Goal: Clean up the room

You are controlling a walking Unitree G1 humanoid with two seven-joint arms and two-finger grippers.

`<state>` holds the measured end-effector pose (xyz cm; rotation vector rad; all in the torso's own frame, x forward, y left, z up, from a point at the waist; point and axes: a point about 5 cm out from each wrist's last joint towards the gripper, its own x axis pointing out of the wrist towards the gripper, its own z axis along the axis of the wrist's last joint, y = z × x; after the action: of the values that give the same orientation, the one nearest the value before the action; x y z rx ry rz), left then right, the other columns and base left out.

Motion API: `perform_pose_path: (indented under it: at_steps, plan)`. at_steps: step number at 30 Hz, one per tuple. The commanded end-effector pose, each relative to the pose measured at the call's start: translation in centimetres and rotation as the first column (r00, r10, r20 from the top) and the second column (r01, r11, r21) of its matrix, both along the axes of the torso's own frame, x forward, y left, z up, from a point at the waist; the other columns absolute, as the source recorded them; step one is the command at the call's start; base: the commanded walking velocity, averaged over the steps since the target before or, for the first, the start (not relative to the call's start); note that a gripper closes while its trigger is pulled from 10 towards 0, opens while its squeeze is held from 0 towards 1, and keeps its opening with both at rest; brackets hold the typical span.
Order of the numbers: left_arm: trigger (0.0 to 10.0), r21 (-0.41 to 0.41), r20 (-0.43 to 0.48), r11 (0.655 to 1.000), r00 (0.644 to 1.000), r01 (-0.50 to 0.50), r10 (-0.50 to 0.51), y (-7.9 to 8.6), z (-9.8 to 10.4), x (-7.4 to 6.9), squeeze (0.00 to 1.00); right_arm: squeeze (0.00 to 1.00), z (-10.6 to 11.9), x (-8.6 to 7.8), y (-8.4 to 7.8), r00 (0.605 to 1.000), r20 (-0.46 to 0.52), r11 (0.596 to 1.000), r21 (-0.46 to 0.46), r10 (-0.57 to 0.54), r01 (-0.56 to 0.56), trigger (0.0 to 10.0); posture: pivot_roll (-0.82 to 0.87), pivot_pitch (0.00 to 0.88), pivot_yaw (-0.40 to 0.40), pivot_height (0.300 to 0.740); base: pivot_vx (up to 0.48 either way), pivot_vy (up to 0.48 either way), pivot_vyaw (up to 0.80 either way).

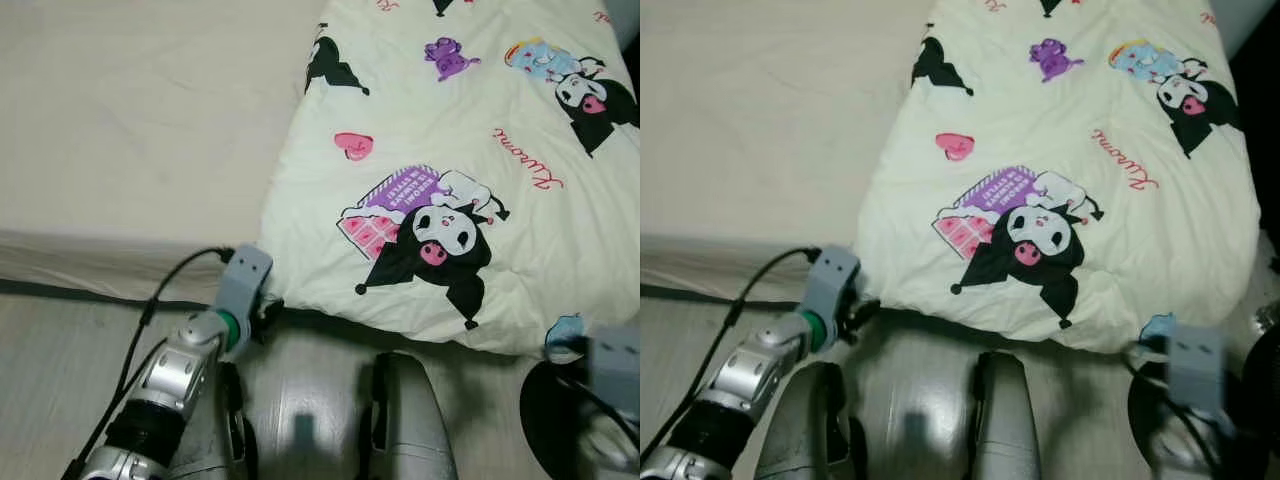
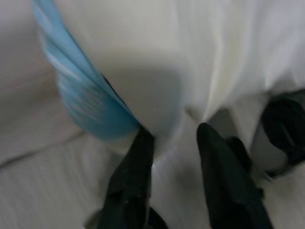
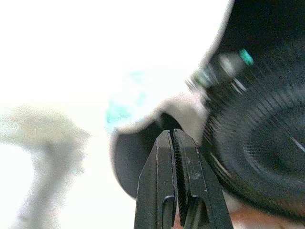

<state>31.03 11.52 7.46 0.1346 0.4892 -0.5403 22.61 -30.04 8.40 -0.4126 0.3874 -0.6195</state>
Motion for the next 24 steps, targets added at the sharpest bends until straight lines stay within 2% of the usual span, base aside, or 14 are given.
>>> perform_pose_path:
  at_steps: [1, 5, 6, 7, 8, 11, 12, 14, 15, 17, 20, 22, 23, 24]
  plan:
    - [0.0, -0.015, -0.063, 0.998, 0.996, 0.054, -0.055, -0.5, -0.8, -1.4, 0.00, 0.00, -0.4, 1.5, 2.7, 0.988, 0.018, 0.988, 0.014, 0.155, -0.155, 10.0, -0.05, 0.235, 0.097, 0.596, 0.000, 0.000, 0.00]
    - [0.0, -0.002, -0.049, 0.997, 0.996, 0.078, -0.078, -0.8, -0.7, -1.6, 0.00, 0.00, 0.3, 2.8, 4.3, 0.967, 0.066, 0.968, 0.007, 0.248, -0.249, 10.0, -0.04, 0.233, 0.095, 0.596, 0.000, 0.000, 0.00]
    - [0.4, 0.053, 0.002, 0.996, 0.998, 0.065, -0.065, -0.6, -0.7, -1.3, 0.00, 0.00, 0.6, 3.6, 5.6, 0.943, 0.099, 0.947, 0.014, 0.318, -0.321, 10.0, -0.04, 0.233, 0.094, 0.596, 0.000, 0.000, 0.00]
    - [0.4, 0.053, 0.002, 0.996, 0.998, 0.065, -0.065, -0.6, -0.7, -1.3, 0.00, 0.00, 0.6, 3.6, 5.6, 0.943, 0.099, 0.947, 0.014, 0.318, -0.321, 10.0, -0.04, 0.233, 0.094, 0.596, 0.000, 0.000, 0.00]
    - [10.0, 0.102, 0.049, 0.993, 0.997, 0.053, -0.058, -0.3, -0.5, -1.0, 0.00, 0.00, 0.8, 4.0, 6.5, 0.920, 0.119, 0.925, 0.022, 0.374, -0.379, 10.0, -0.04, 0.233, 0.094, 0.596, 0.000, 0.000, 0.00]
    - [10.0, 0.264, 0.231, 0.964, 0.970, 0.018, -0.081, 2.1, 2.0, -0.5, 0.00, 0.00, 2.1, 3.9, 10.2, 0.772, 0.200, 0.785, 0.017, 0.604, -0.619, 10.0, -0.03, 0.227, 0.096, 0.596, 0.000, 0.000, 0.00]
    - [10.0, 0.264, 0.231, 0.964, 0.970, 0.018, -0.081, 2.1, 2.0, -0.5, 0.00, 0.00, 2.1, 3.9, 10.2, 0.772, 0.200, 0.785, 0.017, 0.604, -0.619, 10.0, -0.03, 0.227, 0.096, 0.596, 0.000, 0.000, 0.00]
    - [10.0, 0.314, 0.287, 0.950, 0.953, 0.001, -0.096, 3.6, 3.6, -0.6, 0.00, 0.00, 2.7, 3.4, 11.0, 0.725, 0.231, 0.745, 0.001, 0.649, -0.667, 10.0, -0.02, 0.229, 0.096, 0.596, 0.000, 0.000, 0.00]
    - [10.0, 0.314, 0.287, 0.950, 0.953, 0.001, -0.096, 3.6, 3.6, -0.6, 0.00, 0.00, 2.7, 3.4, 11.0, 0.725, 0.231, 0.745, 0.001, 0.649, -0.667, 10.0, -0.02, 0.229, 0.096, 0.596, 0.000, 0.000, 0.00]
    - [10.0, 0.305, 0.345, 0.952, 0.932, 0.000, -0.110, 6.0, 6.8, -1.3, 0.00, 0.00, 4.4, 3.1, 11.1, 0.697, 0.327, 0.745, -0.036, 0.638, -0.666, 10.0, -0.02, 0.230, 0.102, 0.596, 0.000, 0.000, 0.00]
    - [10.0, 0.228, 0.408, 0.973, 0.905, 0.029, -0.122, 6.4, 9.7, -1.7, 0.00, 0.00, 5.5, 3.3, 10.9, 0.677, 0.401, 0.756, -0.062, 0.616, -0.651, 10.0, 0.00, 0.229, 0.103, 0.596, 0.000, 0.000, 0.00]
    - [10.0, 0.121, 0.455, 0.991, 0.883, 0.066, -0.114, 3.5, 10.6, -0.7, 0.00, 0.00, 5.4, 4.8, 10.8, 0.688, 0.440, 0.778, -0.040, 0.577, -0.627, 10.0, 0.01, 0.224, 0.100, 0.596, 0.000, 0.000, 0.00]
    - [10.0, 0.106, 0.466, 0.991, 0.877, 0.076, -0.117, 2.2, 10.5, -0.2, 0.00, 0.00, 5.4, 5.5, 10.9, 0.688, 0.451, 0.780, -0.030, 0.568, -0.625, 10.0, 0.00, 0.221, 0.102, 0.596, 0.000, 0.000, 0.00]
    - [10.0, 0.106, 0.466, 0.991, 0.877, 0.076, -0.117, 2.2, 10.5, -0.2, 0.00, 0.00, 5.4, 5.5, 10.9, 0.688, 0.451, 0.780, -0.030, 0.568, -0.625, 10.0, 0.00, 0.221, 0.102, 0.596, 0.000, 0.000, 0.00]
